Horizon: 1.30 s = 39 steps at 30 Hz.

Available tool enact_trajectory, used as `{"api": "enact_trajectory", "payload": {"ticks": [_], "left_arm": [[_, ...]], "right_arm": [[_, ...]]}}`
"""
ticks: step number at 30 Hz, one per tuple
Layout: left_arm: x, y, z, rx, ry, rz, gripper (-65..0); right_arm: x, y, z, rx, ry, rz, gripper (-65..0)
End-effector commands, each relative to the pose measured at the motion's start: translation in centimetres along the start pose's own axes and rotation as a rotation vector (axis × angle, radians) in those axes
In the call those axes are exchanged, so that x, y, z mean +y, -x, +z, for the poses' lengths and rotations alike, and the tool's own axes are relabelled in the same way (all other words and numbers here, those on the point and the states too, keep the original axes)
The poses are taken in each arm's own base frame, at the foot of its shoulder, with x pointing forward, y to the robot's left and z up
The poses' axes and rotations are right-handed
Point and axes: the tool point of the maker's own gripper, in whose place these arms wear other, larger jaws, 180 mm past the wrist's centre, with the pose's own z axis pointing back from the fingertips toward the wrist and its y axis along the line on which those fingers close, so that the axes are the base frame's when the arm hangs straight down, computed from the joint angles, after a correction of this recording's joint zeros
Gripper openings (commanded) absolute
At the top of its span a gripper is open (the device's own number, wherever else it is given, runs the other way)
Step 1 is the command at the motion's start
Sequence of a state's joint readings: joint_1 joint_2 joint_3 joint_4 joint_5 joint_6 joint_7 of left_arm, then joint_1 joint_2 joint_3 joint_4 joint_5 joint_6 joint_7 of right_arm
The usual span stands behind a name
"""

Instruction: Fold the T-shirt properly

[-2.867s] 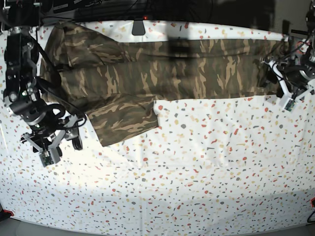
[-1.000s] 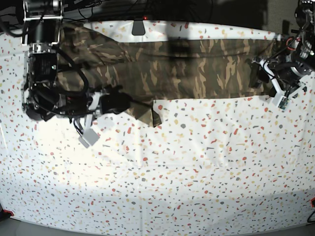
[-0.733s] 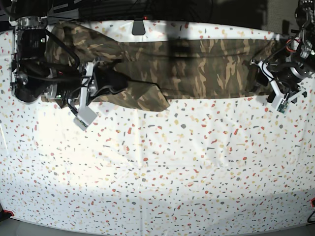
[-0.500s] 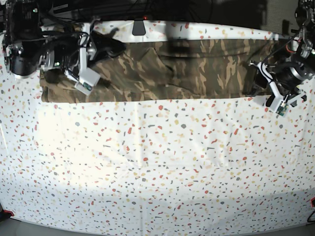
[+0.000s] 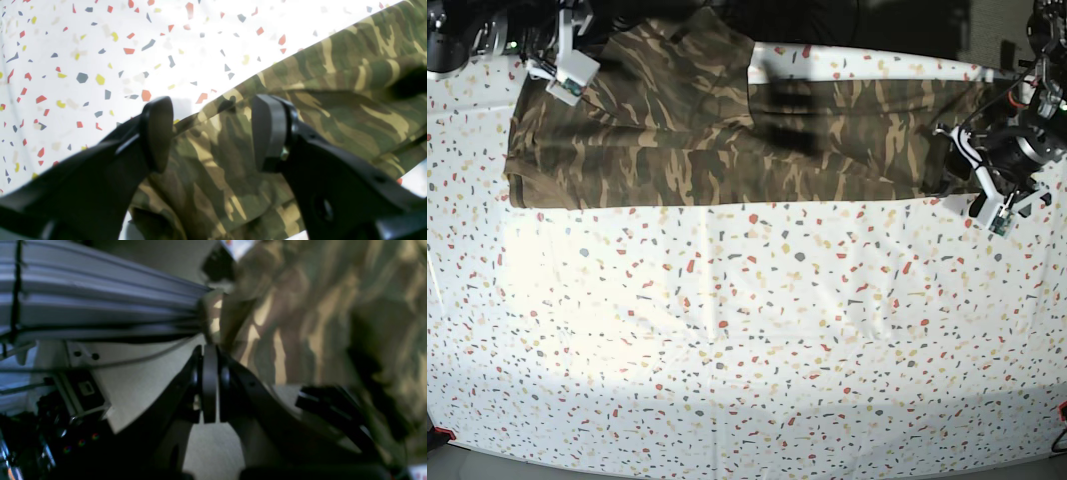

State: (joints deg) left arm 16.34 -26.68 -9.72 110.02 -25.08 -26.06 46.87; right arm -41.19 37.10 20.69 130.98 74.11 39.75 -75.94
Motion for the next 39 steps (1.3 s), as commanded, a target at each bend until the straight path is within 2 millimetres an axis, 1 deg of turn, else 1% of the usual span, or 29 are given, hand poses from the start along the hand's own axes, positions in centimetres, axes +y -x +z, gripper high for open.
{"api": "enact_trajectory", "payload": {"ticks": [1, 3, 8, 10, 12, 16, 22, 26, 31, 36, 39], "left_arm": [[0.4, -1.3, 0.4, -0.041, -0.009, -0.019, -28.7], [0.5, -1.3, 0.4, -0.041, -0.010, -0.018, -28.7], [0.5, -1.4, 0.4, -0.045, -0.011, -0.017, -28.7], [0.5, -1.4, 0.4, -0.045, -0.011, -0.017, -28.7], [0.5, -1.4, 0.4, -0.045, -0.011, -0.017, -28.7], [0.4, -1.3, 0.4, -0.042, -0.010, -0.017, -28.7], [0.4, -1.3, 0.4, -0.042, -0.010, -0.017, -28.7], [0.4, -1.3, 0.4, -0.042, -0.010, -0.017, -28.7], [0.4, -1.3, 0.4, -0.042, -0.009, -0.017, -28.7], [0.4, -1.2, 0.4, -0.037, -0.009, -0.017, -28.7], [0.4, -1.1, 0.4, -0.035, -0.008, -0.016, -28.7]], "right_arm": [[0.1, -1.1, 0.6, -0.044, -0.002, 0.021, -65.0], [-1.0, -2.5, 1.3, -0.106, 0.049, 0.029, -65.0], [-4.1, -7.1, 2.9, -0.298, 0.205, 0.076, -65.0], [-5.1, -8.3, 3.2, -0.332, 0.253, 0.094, -65.0], [-6.2, -8.8, 3.5, -0.335, 0.311, 0.106, -65.0], [-8.3, -8.9, 4.2, -0.299, 0.428, 0.124, -65.0], [-10.3, -9.0, 5.3, -0.292, 0.550, 0.139, -65.0], [-11.4, -8.7, 5.9, -0.272, 0.623, 0.144, -65.0], [-12.8, -7.6, 6.0, -0.236, 0.659, 0.110, -65.0], [-15.2, -6.1, 6.2, -0.216, 0.710, 0.051, -65.0], [-16.1, -5.5, 6.1, -0.222, 0.713, 0.021, -65.0]]}}
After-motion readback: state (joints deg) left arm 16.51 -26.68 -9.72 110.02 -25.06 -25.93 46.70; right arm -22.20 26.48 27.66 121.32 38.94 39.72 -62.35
